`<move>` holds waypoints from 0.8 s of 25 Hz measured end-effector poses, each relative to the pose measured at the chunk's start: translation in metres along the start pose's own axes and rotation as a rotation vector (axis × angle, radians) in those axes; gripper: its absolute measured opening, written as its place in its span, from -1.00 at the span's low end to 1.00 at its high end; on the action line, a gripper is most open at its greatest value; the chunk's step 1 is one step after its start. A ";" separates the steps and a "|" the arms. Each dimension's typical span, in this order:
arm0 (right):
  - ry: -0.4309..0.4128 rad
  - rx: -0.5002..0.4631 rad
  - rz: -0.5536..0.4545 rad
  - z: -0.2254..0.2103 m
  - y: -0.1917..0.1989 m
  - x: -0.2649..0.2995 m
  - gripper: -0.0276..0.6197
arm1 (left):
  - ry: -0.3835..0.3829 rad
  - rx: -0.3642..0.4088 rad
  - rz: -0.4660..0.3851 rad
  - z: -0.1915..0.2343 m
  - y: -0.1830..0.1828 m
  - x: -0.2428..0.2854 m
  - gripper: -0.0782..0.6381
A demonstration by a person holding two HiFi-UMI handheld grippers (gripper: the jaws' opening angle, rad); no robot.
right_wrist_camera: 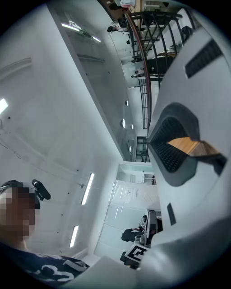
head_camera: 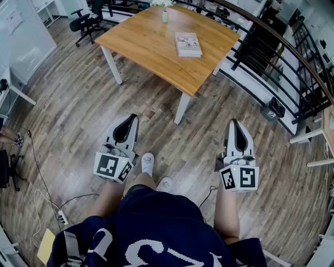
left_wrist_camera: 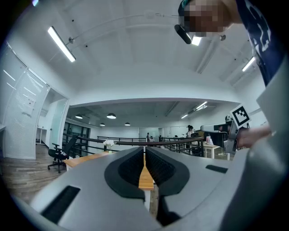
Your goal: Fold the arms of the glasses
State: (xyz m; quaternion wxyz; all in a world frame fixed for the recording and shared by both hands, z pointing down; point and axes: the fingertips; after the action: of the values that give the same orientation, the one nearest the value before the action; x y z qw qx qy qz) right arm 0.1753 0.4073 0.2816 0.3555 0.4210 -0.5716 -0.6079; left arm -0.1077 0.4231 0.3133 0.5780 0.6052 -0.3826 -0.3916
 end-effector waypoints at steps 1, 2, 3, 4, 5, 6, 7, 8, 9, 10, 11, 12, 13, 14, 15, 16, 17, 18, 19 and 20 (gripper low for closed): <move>0.000 0.001 -0.001 0.000 -0.001 0.000 -0.83 | 0.001 0.001 -0.002 0.000 -0.002 0.000 -0.71; -0.001 0.001 -0.002 0.001 -0.002 0.000 -0.83 | 0.002 0.003 -0.003 0.000 -0.003 0.001 -0.71; -0.002 0.001 -0.002 0.001 -0.003 0.000 -0.83 | 0.003 0.004 -0.005 -0.001 -0.004 0.001 -0.71; -0.003 0.000 -0.003 0.002 -0.003 0.000 -0.83 | 0.004 0.004 -0.006 -0.001 -0.005 0.001 -0.71; -0.004 -0.001 -0.005 0.002 -0.004 -0.001 -0.83 | 0.005 0.006 -0.006 -0.002 -0.005 0.001 -0.71; -0.005 -0.003 -0.007 0.003 -0.004 -0.001 -0.83 | 0.007 0.007 -0.006 -0.003 -0.005 0.001 -0.71; -0.005 -0.004 -0.008 0.003 -0.004 -0.002 -0.83 | 0.008 0.008 -0.006 -0.003 -0.005 0.001 -0.71; -0.006 -0.006 -0.010 0.004 -0.004 -0.002 -0.83 | 0.009 0.009 -0.005 -0.004 -0.004 0.000 -0.71; -0.008 -0.007 -0.012 0.004 -0.004 -0.003 -0.83 | 0.009 0.010 -0.004 -0.004 -0.004 0.000 -0.71; -0.011 -0.010 -0.014 0.005 -0.005 -0.003 -0.83 | 0.008 0.011 -0.004 -0.003 -0.004 0.000 -0.71; -0.013 -0.012 -0.018 0.006 -0.006 -0.002 -0.83 | 0.007 0.012 -0.003 -0.003 -0.004 0.000 -0.71; -0.015 -0.013 -0.023 0.006 -0.007 -0.001 -0.83 | 0.006 0.012 -0.003 -0.002 -0.004 0.001 -0.71; -0.016 -0.008 -0.029 0.006 -0.007 0.000 -0.83 | 0.005 0.013 -0.003 -0.001 -0.004 0.003 -0.71; -0.018 0.000 -0.036 0.006 -0.008 0.002 -0.83 | 0.004 0.014 -0.002 0.000 -0.004 0.005 -0.71; -0.021 0.012 -0.043 0.005 -0.009 0.004 -0.83 | 0.003 0.013 -0.002 0.002 -0.004 0.008 -0.71; -0.024 0.022 -0.049 0.004 -0.009 0.007 -0.83 | 0.003 0.013 -0.002 0.003 -0.004 0.011 -0.71; -0.027 0.028 -0.053 0.003 -0.009 0.010 -0.83 | 0.002 0.011 -0.004 0.006 -0.003 0.014 -0.71; -0.029 0.030 -0.054 0.002 -0.008 0.015 -0.83 | 0.001 0.009 -0.005 0.009 -0.003 0.019 -0.71; -0.030 0.028 -0.054 0.001 -0.008 0.021 -0.83 | 0.000 0.006 -0.007 0.012 -0.002 0.024 -0.71; -0.031 0.027 -0.050 0.000 -0.007 0.027 -0.83 | 0.000 0.002 -0.007 0.015 -0.001 0.030 -0.71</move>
State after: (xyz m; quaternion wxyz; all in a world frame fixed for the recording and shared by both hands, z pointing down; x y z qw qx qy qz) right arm 0.1653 0.3833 0.2720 0.3255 0.4305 -0.5744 -0.6155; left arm -0.1097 0.3893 0.3108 0.5758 0.6072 -0.3808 -0.3934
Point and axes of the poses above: the fingertips, and each gripper's own axes: x forward along the fingers, z to its left, y out of its underside, and after that the axes turned 3 degrees about z, right-handed
